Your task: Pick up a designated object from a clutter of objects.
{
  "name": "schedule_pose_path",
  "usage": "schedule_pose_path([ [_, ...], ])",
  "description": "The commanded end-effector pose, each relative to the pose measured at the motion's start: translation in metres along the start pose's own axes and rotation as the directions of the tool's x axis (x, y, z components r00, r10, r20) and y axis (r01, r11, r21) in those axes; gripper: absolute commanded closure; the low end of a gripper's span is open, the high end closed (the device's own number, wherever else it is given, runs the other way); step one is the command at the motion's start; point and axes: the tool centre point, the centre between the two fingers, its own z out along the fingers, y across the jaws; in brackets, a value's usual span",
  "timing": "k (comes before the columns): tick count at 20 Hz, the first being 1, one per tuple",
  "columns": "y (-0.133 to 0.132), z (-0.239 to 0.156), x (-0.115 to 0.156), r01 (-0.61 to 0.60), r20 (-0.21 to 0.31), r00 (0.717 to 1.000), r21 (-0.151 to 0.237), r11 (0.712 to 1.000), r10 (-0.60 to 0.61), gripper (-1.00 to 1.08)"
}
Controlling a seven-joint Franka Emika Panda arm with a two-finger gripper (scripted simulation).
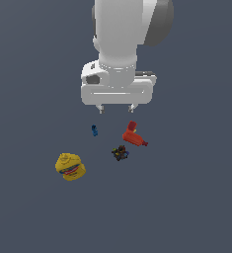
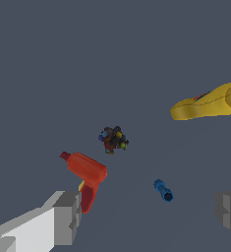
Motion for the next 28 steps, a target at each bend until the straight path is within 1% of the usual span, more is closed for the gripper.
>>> schedule_pose_path([
  [1,0.000,0.000,0.000,0.000,0.000,1.000,0.000,1.000,0.000,-1.00],
  [7,0.015,0.000,-0.002,-0.025,0.009,1.000,-0.008,1.000,0.025,-1.00],
  [11,0.015,0.001,-0.001,-0.021,0.009,1.000,-0.010,1.000,0.021,-1.00],
  [16,0.011,0.014,0.000,0.032,0.012,0.999,-0.029,0.999,-0.031,-1.00],
  [20,0.004,0.034,0.002,0.116,0.018,0.993,-0.056,0.992,-0.115,-1.00],
  [22,-0.001,0.048,0.002,0.173,0.024,0.985,-0.072,0.982,-0.171,-1.00],
  [24,-0.007,0.063,0.002,0.240,0.032,0.971,-0.089,0.967,-0.238,-1.00],
  [26,-0.014,0.081,0.002,0.317,0.043,0.948,-0.106,0.942,-0.314,-1.00],
  [28,-0.024,0.101,0.000,0.404,0.056,0.915,-0.121,0.907,-0.400,-1.00],
])
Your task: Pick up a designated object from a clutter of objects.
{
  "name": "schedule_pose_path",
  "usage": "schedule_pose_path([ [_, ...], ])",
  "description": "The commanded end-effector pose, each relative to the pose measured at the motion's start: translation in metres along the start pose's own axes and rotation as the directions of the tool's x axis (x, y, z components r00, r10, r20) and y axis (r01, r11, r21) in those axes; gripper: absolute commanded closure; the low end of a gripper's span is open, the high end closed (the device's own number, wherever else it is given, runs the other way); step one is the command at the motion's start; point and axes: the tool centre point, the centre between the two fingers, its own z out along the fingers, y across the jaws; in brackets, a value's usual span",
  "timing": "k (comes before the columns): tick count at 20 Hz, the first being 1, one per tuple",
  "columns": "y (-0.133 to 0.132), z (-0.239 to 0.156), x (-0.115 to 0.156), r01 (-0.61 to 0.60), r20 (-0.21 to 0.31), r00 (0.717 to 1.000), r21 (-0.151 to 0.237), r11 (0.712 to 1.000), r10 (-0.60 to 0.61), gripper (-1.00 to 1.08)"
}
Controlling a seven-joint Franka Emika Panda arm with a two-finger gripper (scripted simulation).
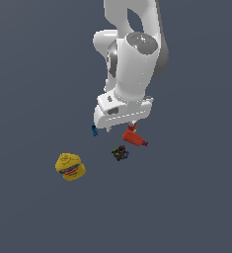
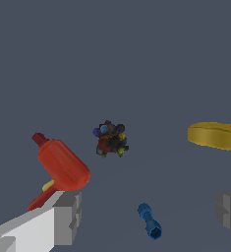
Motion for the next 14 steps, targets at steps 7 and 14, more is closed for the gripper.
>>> schedule_pose_path([
  [7,-0.061,0.080,0.004,0.421,0.018,0.907,-0.059,0.905,-0.421,-1.00],
  [14,-0.109,0.127,-0.005,0.661,0.021,0.750,-0.063,0.748,-0.661,-1.00],
])
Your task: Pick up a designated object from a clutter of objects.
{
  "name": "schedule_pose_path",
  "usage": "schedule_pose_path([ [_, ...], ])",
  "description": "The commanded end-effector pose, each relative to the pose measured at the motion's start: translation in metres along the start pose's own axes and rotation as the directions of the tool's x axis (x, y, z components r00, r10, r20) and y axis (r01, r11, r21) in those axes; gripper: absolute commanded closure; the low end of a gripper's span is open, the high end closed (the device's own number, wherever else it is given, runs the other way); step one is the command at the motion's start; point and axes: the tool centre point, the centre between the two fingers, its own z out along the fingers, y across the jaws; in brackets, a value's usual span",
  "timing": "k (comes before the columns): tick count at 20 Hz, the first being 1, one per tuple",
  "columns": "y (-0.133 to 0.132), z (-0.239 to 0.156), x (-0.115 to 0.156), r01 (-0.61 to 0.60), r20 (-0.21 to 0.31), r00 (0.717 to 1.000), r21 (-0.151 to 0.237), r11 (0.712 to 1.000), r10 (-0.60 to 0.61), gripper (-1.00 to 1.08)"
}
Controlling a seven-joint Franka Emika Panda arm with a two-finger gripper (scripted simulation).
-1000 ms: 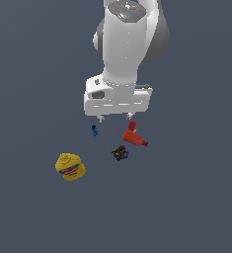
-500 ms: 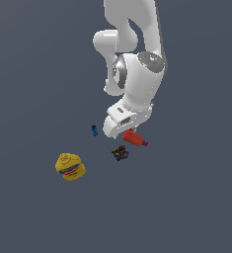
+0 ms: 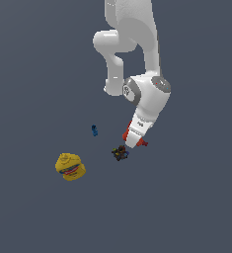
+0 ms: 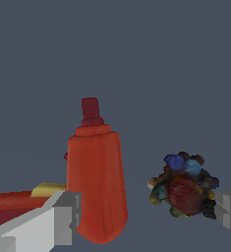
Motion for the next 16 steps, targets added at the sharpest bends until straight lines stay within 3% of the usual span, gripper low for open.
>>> schedule_pose_path([
  [1,-0.015,0.012,0.007,0.087,-0.008,0.996,-0.002,0.996,-0.087,-1.00],
  [8,-0.039,0.029,0.016,0.216,-0.022,0.976,-0.002,0.976,-0.216,-1.00],
  [16,-0.041,0.035,0.016,0.222,-0.022,0.975,-0.001,0.975,-0.222,-1.00],
])
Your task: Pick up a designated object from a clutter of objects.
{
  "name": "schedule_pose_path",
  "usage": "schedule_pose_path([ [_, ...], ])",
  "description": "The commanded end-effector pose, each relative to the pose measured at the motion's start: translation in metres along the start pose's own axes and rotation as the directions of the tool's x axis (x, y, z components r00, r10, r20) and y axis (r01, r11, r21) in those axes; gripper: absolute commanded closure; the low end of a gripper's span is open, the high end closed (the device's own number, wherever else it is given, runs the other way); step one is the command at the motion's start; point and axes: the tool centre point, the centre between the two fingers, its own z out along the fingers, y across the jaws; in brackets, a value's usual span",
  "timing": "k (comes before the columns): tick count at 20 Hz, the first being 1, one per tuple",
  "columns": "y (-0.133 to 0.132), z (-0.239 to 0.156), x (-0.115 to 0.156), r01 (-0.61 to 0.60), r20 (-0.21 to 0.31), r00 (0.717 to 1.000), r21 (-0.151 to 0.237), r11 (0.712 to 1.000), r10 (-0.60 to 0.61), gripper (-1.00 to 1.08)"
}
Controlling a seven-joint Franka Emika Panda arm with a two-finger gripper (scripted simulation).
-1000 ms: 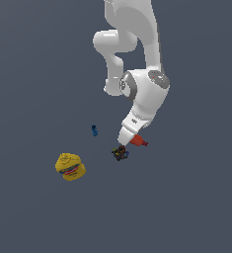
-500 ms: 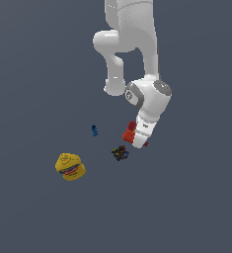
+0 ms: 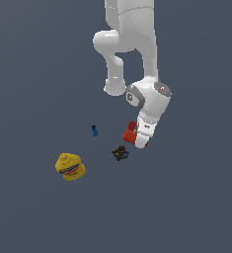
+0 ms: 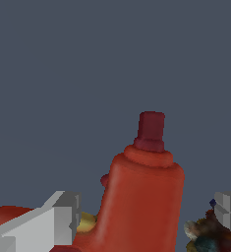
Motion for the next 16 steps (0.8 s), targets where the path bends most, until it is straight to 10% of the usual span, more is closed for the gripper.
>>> schedule_pose_path([
  [1,0.000,0.005,0.000,0.001,0.000,1.000,0.000,1.000,-0.001,-1.00],
  [11,-0.001,0.029,0.001,0.008,-0.001,1.000,0.000,1.000,-0.008,-1.00],
  [12,-0.001,0.029,0.001,0.008,-0.001,1.000,0.000,1.000,-0.008,1.08],
  [16,-0.001,0.029,0.001,0.008,-0.001,1.000,0.000,1.000,-0.008,1.08],
])
